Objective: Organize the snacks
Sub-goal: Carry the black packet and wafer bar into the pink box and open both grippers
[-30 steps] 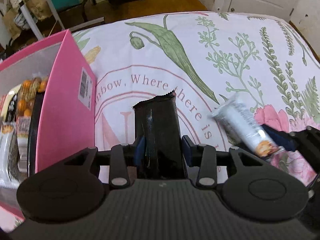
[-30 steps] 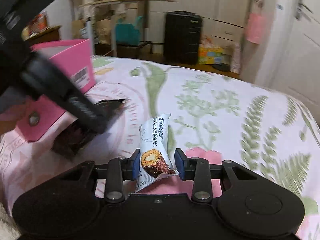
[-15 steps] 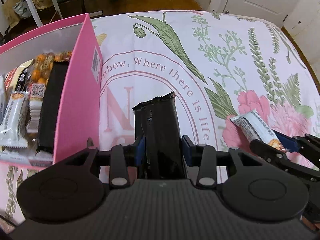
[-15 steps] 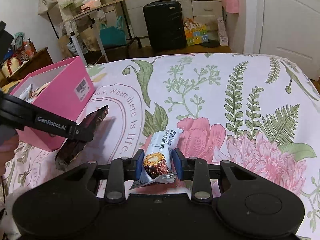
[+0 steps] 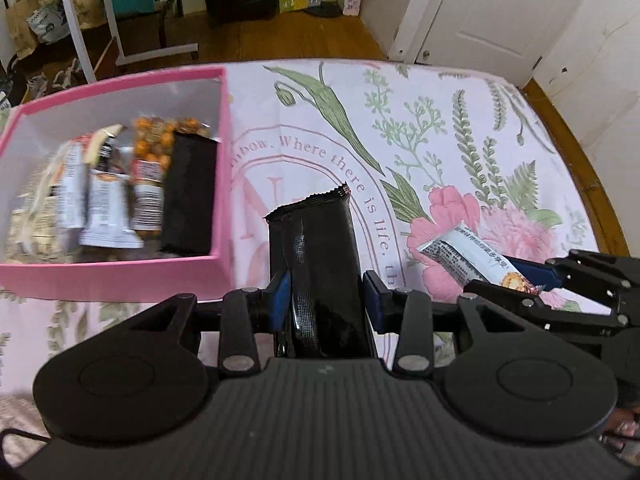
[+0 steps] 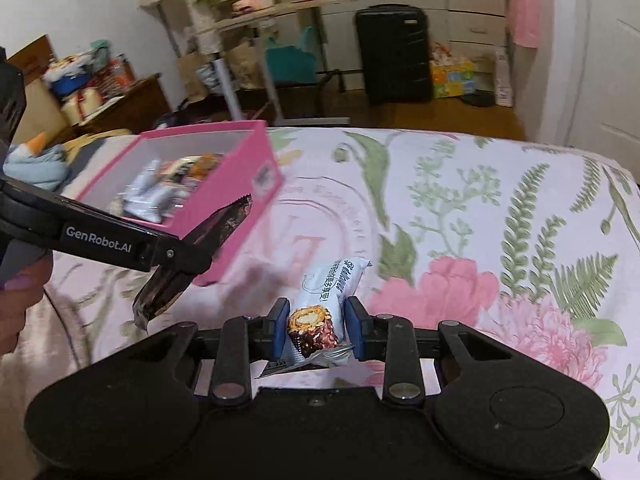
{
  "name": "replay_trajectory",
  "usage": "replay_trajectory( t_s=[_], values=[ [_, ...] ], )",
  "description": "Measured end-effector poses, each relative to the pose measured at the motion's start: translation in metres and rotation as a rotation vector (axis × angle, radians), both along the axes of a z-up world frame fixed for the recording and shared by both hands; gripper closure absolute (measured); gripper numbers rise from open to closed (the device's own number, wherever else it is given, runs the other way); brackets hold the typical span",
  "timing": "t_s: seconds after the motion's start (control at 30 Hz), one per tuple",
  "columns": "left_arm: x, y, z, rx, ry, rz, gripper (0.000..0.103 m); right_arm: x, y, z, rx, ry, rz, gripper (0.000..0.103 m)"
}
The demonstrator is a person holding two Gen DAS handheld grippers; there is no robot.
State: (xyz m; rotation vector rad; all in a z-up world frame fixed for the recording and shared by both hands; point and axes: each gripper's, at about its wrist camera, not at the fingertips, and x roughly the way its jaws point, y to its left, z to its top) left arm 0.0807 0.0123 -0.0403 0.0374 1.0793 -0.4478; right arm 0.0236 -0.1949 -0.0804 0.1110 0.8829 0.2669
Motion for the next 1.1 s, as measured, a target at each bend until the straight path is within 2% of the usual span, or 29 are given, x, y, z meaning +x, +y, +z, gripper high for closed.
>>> replay_trajectory(
  t_s=[0.23,0.43,0.6,0.73,0.83,0.97,1.1],
  values=[
    [-0.011,0.053,0.044,-0.064,-0.069,0.040,0.065,0.003,0.034,0.034,0.029,-0.034,0.090,0.068],
    [-0.005,0.094,0.073,-0.077,-0.154,0.092,0.065,0.015,0.070,0.055,0.052,-0.108,0.164,0.068],
    [0.011,0.130,0.088,-0.052,-0.213,0.168,0.065,0.037,0.097,0.067,0.049,-0.175,0.215,0.068],
    [0.032,0.151,0.085,-0.029,-0.225,0.226,0.065,0.062,0.113,0.068,0.059,-0.213,0.234,0.068],
    [0.049,0.157,0.074,0.016,-0.237,0.264,0.065,0.084,0.124,0.062,0.067,-0.216,0.237,0.068],
    [0.079,0.159,0.049,0.096,-0.247,0.302,0.065,0.106,0.140,0.046,0.049,-0.220,0.242,0.068],
    [0.105,0.163,0.024,0.130,-0.218,0.300,0.065,0.128,0.158,0.024,0.051,-0.214,0.250,0.068]
  ],
)
